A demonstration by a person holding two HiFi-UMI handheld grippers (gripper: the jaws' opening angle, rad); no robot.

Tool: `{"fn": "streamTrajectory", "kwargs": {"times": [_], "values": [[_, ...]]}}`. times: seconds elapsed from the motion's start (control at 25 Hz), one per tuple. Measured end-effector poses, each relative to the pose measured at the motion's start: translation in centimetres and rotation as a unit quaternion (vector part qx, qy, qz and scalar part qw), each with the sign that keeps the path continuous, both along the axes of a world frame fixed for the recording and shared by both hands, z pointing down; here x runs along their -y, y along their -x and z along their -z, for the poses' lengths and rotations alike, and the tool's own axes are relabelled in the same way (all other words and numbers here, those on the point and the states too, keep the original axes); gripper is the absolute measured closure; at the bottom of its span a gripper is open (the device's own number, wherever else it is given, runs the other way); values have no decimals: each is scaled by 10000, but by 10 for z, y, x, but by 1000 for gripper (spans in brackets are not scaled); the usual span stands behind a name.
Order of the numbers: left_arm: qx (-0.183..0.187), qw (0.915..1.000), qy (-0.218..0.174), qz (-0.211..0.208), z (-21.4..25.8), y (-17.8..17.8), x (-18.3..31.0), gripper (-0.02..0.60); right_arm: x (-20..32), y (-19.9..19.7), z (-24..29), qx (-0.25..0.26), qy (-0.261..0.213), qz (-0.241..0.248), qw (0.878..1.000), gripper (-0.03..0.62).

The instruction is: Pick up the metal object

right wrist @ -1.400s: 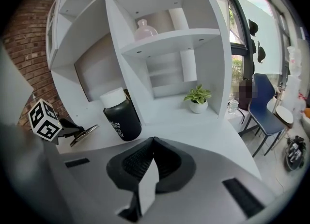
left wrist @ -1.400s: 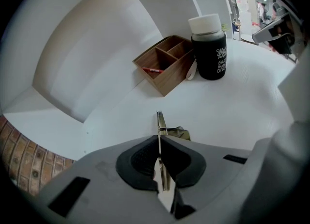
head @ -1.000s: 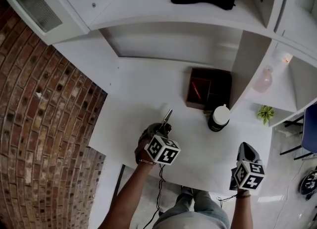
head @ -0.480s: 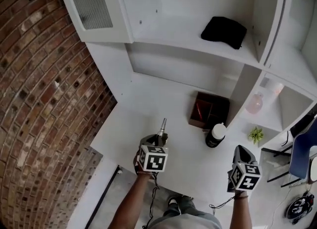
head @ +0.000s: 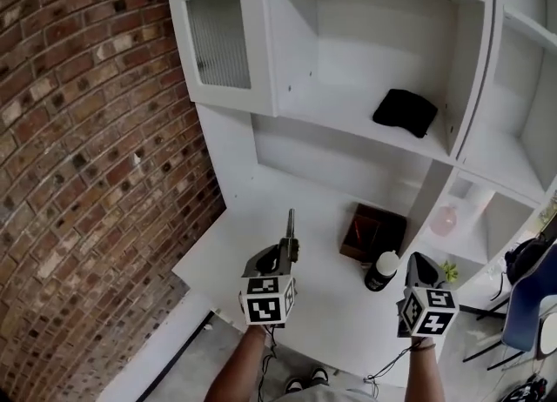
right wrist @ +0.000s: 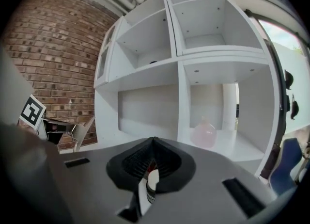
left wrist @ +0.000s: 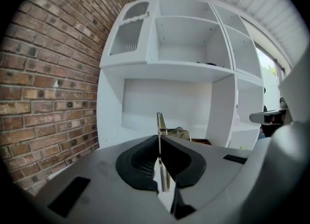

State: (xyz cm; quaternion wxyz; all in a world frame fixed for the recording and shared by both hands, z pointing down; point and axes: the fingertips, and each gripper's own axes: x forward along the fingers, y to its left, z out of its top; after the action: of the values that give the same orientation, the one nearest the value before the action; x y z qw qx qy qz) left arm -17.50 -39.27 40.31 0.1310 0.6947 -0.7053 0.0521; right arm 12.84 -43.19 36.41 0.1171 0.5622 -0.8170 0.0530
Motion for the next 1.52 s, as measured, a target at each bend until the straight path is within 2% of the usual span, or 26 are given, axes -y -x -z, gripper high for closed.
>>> {"fn": "streamTrajectory", "kwargs": {"times": [0.12,0.28,0.52,0.84,1.0,1.16,1.52], "values": [[-39,9983,-574,127,30,5,-10,568,0,12,27,232,-365,157,9989,594],[23,9911,-1296,310,62,8,-20,568,2,23,59,585,-808,304,9945,594],[78,9829,-1797,402,89,5,-22,568,5,29,73,650,-996,361,9922,594],[65,9819,-1844,424,93,1,-13,568,13,25,68,581,-936,336,9933,594],[41,9821,-1831,436,91,-2,-10,568,14,22,66,282,-985,240,9944,594],[8,9826,-1797,471,87,-1,-9,568,16,21,60,427,-850,278,9951,594],[-61,9850,-1620,598,75,5,-7,568,22,15,51,351,-703,261,9966,594]]}}
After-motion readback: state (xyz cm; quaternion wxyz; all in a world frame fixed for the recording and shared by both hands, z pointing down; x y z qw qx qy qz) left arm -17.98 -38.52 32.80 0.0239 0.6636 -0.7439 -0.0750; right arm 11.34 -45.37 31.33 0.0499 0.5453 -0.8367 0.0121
